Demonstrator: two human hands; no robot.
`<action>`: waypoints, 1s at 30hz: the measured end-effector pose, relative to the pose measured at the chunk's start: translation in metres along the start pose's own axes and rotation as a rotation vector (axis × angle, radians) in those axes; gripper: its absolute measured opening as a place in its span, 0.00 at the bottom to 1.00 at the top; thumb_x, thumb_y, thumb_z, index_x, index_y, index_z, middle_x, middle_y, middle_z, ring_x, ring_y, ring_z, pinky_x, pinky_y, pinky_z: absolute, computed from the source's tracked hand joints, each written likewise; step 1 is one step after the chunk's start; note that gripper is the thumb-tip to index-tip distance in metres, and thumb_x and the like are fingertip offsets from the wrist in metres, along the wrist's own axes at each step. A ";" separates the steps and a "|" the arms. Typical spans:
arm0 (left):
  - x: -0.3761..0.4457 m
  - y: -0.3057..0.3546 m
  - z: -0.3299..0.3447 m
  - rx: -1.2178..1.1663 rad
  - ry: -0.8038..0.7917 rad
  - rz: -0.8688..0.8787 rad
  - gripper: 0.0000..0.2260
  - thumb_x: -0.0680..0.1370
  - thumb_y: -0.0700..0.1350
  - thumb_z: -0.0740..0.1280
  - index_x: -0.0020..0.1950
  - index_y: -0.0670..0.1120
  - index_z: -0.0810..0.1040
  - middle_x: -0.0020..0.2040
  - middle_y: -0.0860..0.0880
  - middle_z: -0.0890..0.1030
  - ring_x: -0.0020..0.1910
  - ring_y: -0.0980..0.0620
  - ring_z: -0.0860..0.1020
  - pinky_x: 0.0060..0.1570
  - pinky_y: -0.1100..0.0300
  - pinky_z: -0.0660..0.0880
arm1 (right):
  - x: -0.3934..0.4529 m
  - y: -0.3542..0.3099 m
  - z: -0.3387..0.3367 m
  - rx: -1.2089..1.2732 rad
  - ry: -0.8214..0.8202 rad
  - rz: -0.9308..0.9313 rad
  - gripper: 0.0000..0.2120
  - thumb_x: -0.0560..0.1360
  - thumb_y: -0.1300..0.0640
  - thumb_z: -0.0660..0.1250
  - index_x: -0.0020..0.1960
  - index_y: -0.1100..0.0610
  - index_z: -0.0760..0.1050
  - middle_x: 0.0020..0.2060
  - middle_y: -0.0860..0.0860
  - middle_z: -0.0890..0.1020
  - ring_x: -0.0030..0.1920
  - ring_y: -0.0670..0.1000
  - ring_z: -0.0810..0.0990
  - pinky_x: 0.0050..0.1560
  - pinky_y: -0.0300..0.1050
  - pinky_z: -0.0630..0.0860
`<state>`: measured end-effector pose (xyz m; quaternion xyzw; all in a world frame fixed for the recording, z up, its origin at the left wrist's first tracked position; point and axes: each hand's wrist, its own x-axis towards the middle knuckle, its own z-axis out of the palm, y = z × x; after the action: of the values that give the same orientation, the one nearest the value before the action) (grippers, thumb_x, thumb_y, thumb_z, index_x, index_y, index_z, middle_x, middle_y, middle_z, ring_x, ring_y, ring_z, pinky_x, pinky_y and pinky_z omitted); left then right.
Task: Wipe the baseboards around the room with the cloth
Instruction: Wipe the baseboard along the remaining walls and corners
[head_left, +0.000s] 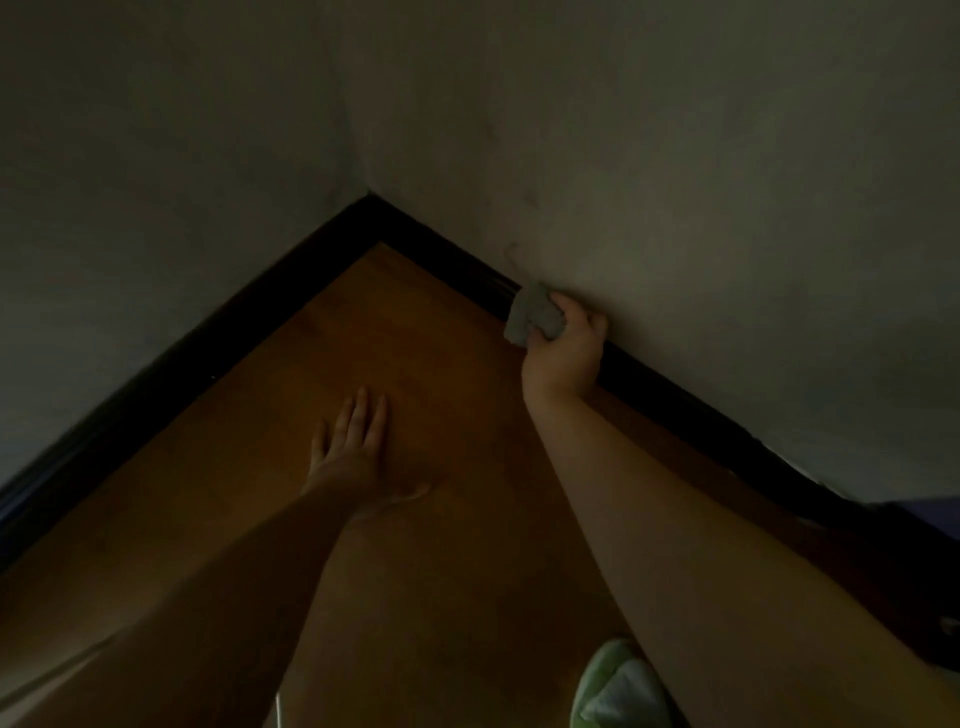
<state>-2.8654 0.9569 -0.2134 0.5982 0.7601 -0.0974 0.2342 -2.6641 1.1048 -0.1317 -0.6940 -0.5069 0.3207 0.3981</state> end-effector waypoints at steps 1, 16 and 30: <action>-0.002 0.003 -0.002 0.022 -0.007 -0.004 0.59 0.59 0.85 0.50 0.75 0.56 0.24 0.77 0.49 0.26 0.76 0.49 0.29 0.76 0.41 0.38 | -0.002 0.004 -0.010 -0.008 0.005 -0.004 0.20 0.74 0.66 0.70 0.64 0.53 0.77 0.58 0.48 0.70 0.55 0.47 0.74 0.61 0.35 0.66; -0.052 0.159 0.025 0.226 -0.210 0.504 0.54 0.70 0.71 0.68 0.80 0.53 0.34 0.80 0.50 0.35 0.80 0.48 0.39 0.76 0.40 0.44 | -0.013 0.022 -0.072 -0.012 0.067 0.134 0.18 0.75 0.64 0.70 0.65 0.54 0.77 0.62 0.52 0.72 0.58 0.53 0.77 0.58 0.34 0.67; -0.051 0.172 0.017 0.315 -0.140 0.476 0.38 0.80 0.64 0.58 0.81 0.50 0.43 0.82 0.46 0.41 0.80 0.46 0.42 0.77 0.42 0.46 | -0.034 0.089 -0.183 -0.061 0.186 0.140 0.18 0.75 0.66 0.70 0.63 0.56 0.77 0.64 0.54 0.72 0.60 0.53 0.75 0.65 0.40 0.67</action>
<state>-2.6878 0.9514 -0.1810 0.7806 0.5558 -0.1976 0.2066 -2.4783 1.0152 -0.1206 -0.7663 -0.4276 0.2664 0.3987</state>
